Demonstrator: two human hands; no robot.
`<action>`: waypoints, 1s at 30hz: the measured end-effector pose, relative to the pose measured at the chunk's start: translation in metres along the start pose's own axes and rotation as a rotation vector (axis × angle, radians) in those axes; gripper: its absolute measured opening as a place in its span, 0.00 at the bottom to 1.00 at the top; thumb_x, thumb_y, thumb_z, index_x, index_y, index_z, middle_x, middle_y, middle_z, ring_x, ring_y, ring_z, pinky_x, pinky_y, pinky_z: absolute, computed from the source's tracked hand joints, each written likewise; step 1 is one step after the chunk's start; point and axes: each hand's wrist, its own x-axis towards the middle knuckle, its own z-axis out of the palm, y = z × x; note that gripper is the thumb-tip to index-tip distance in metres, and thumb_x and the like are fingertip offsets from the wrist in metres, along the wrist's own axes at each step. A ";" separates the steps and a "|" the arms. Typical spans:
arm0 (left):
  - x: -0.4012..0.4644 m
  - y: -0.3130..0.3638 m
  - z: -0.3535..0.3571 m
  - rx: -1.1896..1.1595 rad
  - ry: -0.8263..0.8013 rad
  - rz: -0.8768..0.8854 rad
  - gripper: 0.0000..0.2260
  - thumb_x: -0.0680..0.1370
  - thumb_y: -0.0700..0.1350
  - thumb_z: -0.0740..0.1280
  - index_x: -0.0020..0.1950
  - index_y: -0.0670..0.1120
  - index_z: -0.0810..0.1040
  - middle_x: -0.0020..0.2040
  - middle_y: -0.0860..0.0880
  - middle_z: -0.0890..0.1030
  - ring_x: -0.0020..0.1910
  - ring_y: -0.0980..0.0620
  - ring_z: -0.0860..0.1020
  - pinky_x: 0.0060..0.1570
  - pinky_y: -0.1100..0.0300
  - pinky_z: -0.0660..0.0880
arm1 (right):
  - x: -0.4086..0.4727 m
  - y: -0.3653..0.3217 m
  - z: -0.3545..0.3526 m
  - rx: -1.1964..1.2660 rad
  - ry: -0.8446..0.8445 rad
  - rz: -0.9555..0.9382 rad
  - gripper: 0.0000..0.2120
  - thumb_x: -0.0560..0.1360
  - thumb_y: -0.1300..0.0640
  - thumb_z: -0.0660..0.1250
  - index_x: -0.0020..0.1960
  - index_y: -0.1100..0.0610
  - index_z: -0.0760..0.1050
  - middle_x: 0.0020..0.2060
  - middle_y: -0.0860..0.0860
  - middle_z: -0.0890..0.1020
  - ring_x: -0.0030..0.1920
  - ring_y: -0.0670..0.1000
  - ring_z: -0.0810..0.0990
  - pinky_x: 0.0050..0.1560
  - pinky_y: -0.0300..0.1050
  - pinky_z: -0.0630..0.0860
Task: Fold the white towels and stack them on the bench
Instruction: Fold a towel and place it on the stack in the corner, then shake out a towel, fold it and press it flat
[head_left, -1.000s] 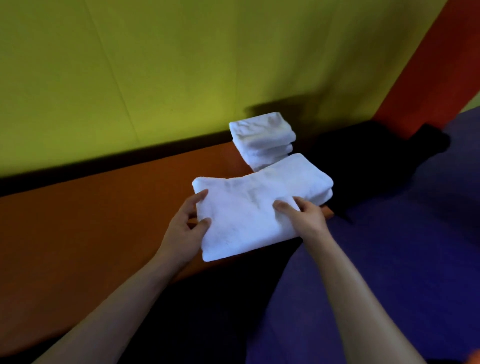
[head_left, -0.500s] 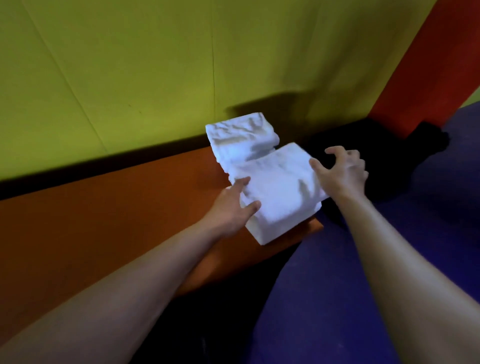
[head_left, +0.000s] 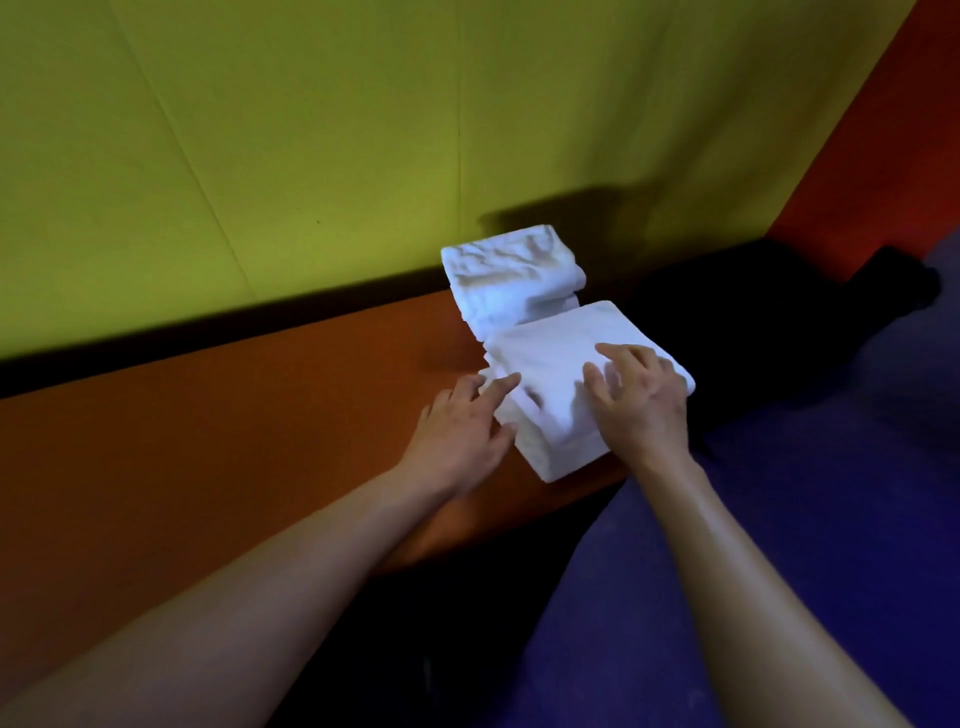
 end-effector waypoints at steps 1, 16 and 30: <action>-0.008 -0.002 -0.006 0.028 0.029 0.004 0.25 0.82 0.57 0.59 0.78 0.63 0.57 0.76 0.49 0.63 0.72 0.42 0.66 0.70 0.42 0.65 | -0.004 -0.010 0.000 0.023 0.000 -0.021 0.20 0.78 0.45 0.62 0.64 0.53 0.79 0.61 0.54 0.81 0.61 0.60 0.77 0.61 0.58 0.72; -0.176 -0.097 -0.104 0.176 0.256 -0.199 0.20 0.81 0.57 0.58 0.73 0.59 0.65 0.72 0.54 0.66 0.72 0.49 0.64 0.70 0.47 0.61 | -0.103 -0.202 0.028 0.245 -0.141 -0.335 0.19 0.76 0.54 0.66 0.66 0.48 0.75 0.61 0.48 0.78 0.62 0.53 0.77 0.62 0.52 0.70; -0.348 -0.214 -0.178 0.262 0.521 -0.592 0.18 0.78 0.53 0.64 0.67 0.56 0.72 0.65 0.52 0.73 0.65 0.46 0.70 0.63 0.45 0.66 | -0.177 -0.417 0.054 0.331 -0.450 -0.729 0.21 0.80 0.48 0.59 0.72 0.48 0.69 0.68 0.48 0.72 0.69 0.53 0.69 0.67 0.53 0.65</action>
